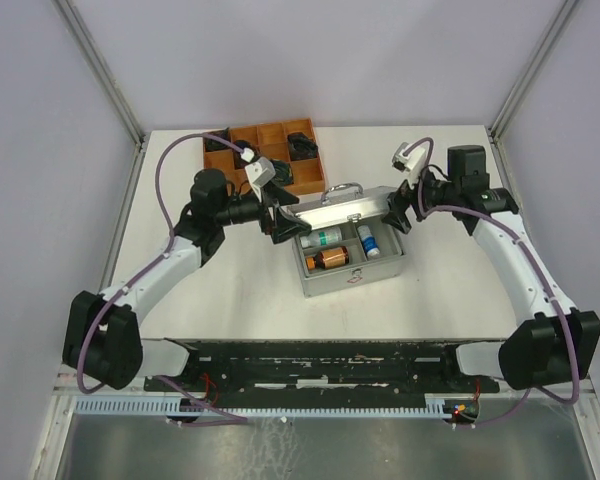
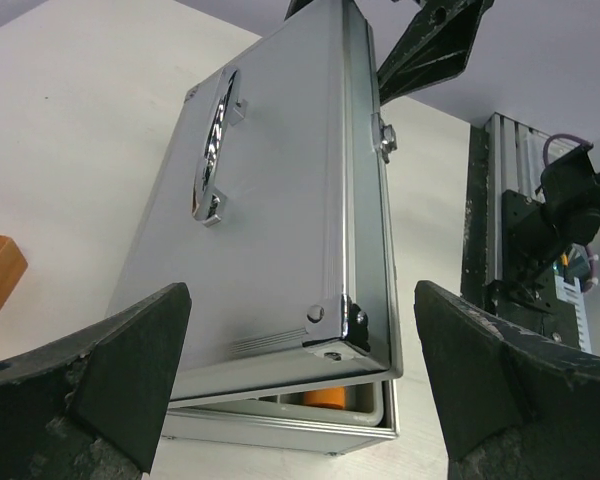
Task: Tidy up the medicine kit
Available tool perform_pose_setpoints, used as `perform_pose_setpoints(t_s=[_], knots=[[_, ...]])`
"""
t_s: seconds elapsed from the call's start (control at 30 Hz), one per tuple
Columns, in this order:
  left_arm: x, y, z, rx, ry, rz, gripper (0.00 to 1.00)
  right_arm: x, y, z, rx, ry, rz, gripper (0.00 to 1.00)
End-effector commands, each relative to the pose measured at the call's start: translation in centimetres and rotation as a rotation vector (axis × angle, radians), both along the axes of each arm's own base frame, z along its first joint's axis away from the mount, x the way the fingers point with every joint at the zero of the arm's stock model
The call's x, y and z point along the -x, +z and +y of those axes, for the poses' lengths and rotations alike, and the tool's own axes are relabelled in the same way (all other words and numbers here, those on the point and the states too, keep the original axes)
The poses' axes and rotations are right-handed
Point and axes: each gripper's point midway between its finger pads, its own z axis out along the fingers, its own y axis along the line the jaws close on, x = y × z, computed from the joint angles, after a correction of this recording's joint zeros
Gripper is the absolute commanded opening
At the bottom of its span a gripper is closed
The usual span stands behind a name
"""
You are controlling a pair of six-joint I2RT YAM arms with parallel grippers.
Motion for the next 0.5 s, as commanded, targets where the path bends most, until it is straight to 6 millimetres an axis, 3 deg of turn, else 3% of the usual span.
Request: perform_pose_setpoints(t_s=[0.0,0.23,0.47], knots=[[2.1,0.8,0.2,-0.053,-0.042,-0.116,0.99,2.2,0.6,-1.7,0.078,-0.022,-0.029,0.99],[3.0,1.4,0.8,-0.106,0.005,-0.189,0.99,6.0,-1.8,-4.1,0.195,-0.059,0.03,0.99],[3.2,-1.8,0.6,-0.266,0.046,-0.254,0.99,8.7,-3.8,-4.9,0.193,-0.139,0.074,0.97]])
